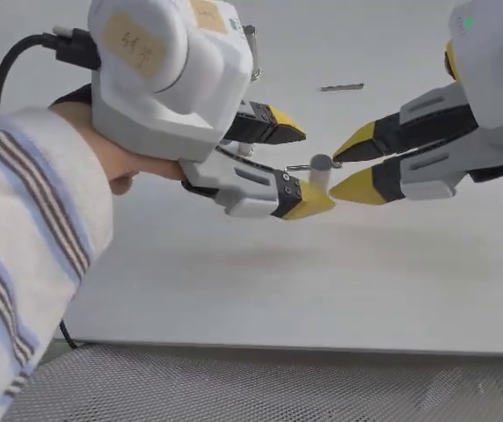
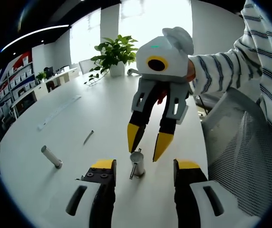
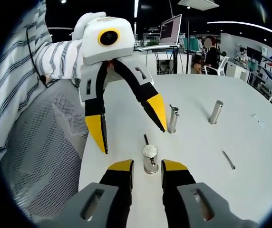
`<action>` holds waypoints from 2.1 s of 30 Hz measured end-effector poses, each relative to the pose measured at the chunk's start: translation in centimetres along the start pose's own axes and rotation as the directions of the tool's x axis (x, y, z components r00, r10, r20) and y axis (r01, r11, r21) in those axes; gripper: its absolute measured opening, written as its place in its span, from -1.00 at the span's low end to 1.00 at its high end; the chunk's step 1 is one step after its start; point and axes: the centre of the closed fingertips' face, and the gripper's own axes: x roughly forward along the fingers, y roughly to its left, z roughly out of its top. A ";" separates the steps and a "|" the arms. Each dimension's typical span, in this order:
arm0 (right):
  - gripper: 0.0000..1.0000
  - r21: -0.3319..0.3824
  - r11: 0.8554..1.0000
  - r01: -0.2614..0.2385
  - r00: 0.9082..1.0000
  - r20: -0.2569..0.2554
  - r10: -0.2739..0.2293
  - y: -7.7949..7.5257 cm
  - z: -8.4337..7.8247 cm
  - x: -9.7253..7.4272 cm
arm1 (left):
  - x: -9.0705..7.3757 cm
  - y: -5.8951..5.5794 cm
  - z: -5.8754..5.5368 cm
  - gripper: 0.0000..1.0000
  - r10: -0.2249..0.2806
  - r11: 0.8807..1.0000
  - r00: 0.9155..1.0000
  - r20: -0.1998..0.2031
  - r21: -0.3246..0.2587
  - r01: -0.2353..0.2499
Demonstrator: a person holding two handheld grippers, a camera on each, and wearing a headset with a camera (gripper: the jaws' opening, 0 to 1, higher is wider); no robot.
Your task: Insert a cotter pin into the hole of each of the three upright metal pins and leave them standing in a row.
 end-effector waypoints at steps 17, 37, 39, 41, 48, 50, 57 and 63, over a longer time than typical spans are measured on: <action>-0.56 -0.012 1.000 0.017 0.999 -0.042 -0.017 0.5 0.3 0.5 | -3.2 -0.2 -2.6 0.98 0.109 0.984 0.992 0.060 -0.146 -0.099; -0.78 -0.028 1.000 -0.005 0.995 -0.097 0.002 -0.1 0.0 2.4 | -5.5 -1.3 -4.2 0.98 0.155 0.969 0.985 0.070 -0.204 -0.138; -0.79 -0.036 0.999 -0.010 0.995 -0.104 0.006 -0.1 0.0 2.4 | -5.8 -1.2 -4.3 0.98 0.164 0.968 0.984 0.071 -0.204 -0.147; -0.81 -0.031 0.999 -0.009 0.994 -0.106 0.006 -0.1 0.0 2.5 | -6.0 -1.3 -4.4 0.97 0.169 0.967 0.983 0.074 -0.207 -0.151; -0.81 -0.021 1.000 -0.011 0.995 -0.100 0.009 -0.2 -0.1 2.5 | -6.5 -1.2 -5.1 0.96 0.190 0.960 0.980 0.060 -0.220 -0.172; -0.82 -0.029 1.000 0.001 0.995 -0.100 -0.004 -0.3 -0.1 2.5 | -6.6 -1.1 -5.1 0.96 0.200 0.957 0.978 0.060 -0.224 -0.183; -0.83 -0.052 0.999 -0.006 0.991 -0.136 -0.001 -0.7 -0.1 2.4 | -7.0 -1.1 -5.0 0.94 0.227 0.949 0.972 0.061 -0.240 -0.206; -0.84 0.010 0.999 0.038 0.994 -0.100 -0.037 -2.4 0.7 2.2 | -7.0 -1.1 -4.8 0.95 0.257 0.934 0.964 0.066 -0.275 -0.230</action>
